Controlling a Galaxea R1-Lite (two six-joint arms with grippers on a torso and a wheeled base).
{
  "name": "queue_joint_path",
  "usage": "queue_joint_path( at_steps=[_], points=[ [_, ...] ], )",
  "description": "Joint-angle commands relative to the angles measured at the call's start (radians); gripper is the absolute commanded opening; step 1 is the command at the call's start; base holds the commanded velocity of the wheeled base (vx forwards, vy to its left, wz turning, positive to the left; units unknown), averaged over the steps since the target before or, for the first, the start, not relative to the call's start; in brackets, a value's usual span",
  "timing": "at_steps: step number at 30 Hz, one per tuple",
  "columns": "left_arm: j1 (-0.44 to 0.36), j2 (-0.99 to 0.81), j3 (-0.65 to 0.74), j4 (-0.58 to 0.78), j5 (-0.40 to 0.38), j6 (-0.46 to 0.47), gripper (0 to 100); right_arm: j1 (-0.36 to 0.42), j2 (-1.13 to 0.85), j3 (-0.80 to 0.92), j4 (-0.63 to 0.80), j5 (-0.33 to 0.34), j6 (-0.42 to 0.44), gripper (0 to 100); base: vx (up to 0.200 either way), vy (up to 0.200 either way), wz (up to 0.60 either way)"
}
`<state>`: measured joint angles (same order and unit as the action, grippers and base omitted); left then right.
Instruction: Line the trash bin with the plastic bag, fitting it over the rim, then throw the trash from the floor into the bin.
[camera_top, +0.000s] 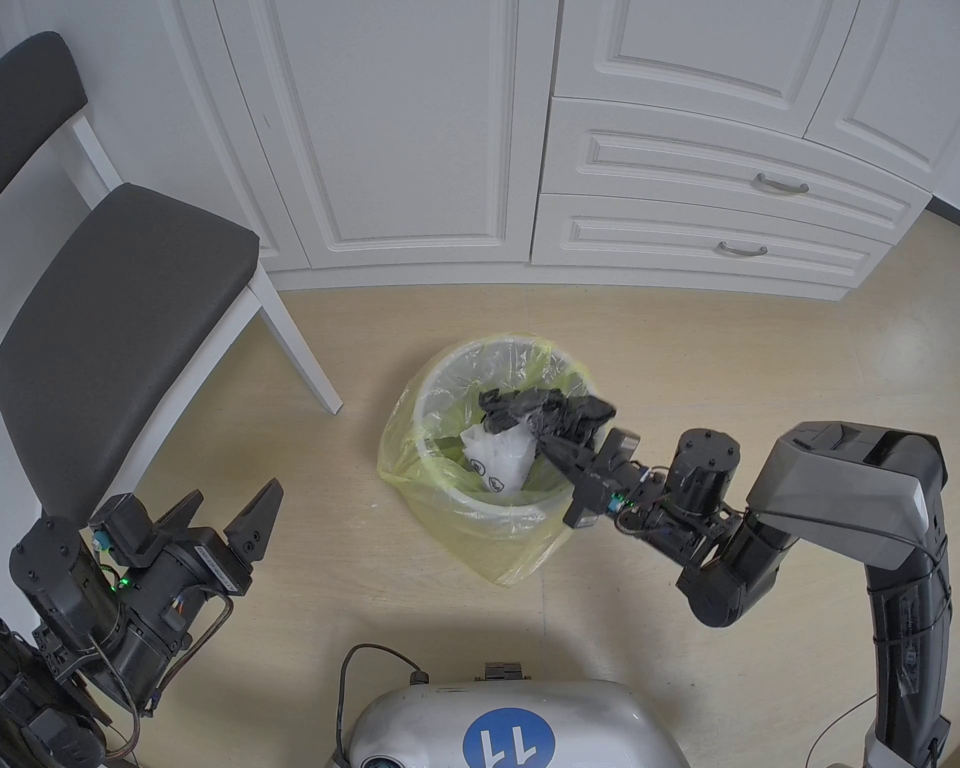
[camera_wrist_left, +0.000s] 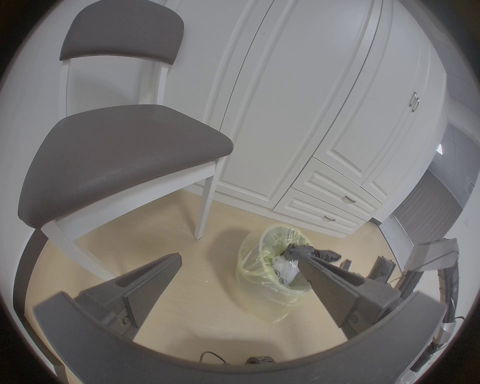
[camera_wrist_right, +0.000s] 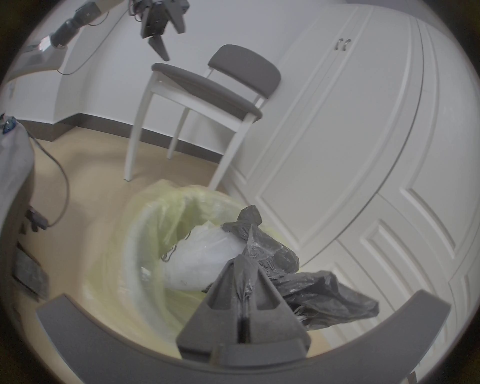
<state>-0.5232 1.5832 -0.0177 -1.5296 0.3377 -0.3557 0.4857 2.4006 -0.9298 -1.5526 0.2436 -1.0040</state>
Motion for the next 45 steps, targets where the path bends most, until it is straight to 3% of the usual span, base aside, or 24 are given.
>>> queue_joint_path(
  at_steps=[1, 9, 24, 37, 38, 45],
  points=[
    [0.022, 0.014, 0.018, 0.0, 0.0, -0.011, 100, 0.036, 0.017, 0.055, -0.018, -0.003, -0.002, 0, 0.0, 0.0, 0.0],
    [0.025, 0.024, 0.018, -0.001, -0.002, -0.011, 100, 0.039, 0.04, 0.0, -0.018, -0.004, -0.008, 0, 0.0, 0.0, 0.0],
    [0.026, 0.017, 0.018, -0.001, -0.002, -0.009, 100, 0.008, 0.183, -0.35, 0.063, -0.032, -0.01, 0, 0.0, 0.0, 0.0],
    [0.038, 0.023, 0.018, 0.0, 0.0, -0.009, 100, 0.002, 0.133, -0.336, 0.075, -0.032, -0.011, 0, 0.0, 0.0, 0.0],
    [0.038, 0.023, 0.018, 0.0, 0.0, -0.009, 100, 0.002, 0.13, -0.334, 0.075, -0.03, -0.011, 100, 0.0, 0.0, 0.0],
    [0.038, 0.021, 0.018, 0.0, 0.0, -0.009, 100, 0.01, 0.112, -0.333, 0.065, -0.021, 0.002, 100, 0.0, 0.0, 0.0]
  ],
)
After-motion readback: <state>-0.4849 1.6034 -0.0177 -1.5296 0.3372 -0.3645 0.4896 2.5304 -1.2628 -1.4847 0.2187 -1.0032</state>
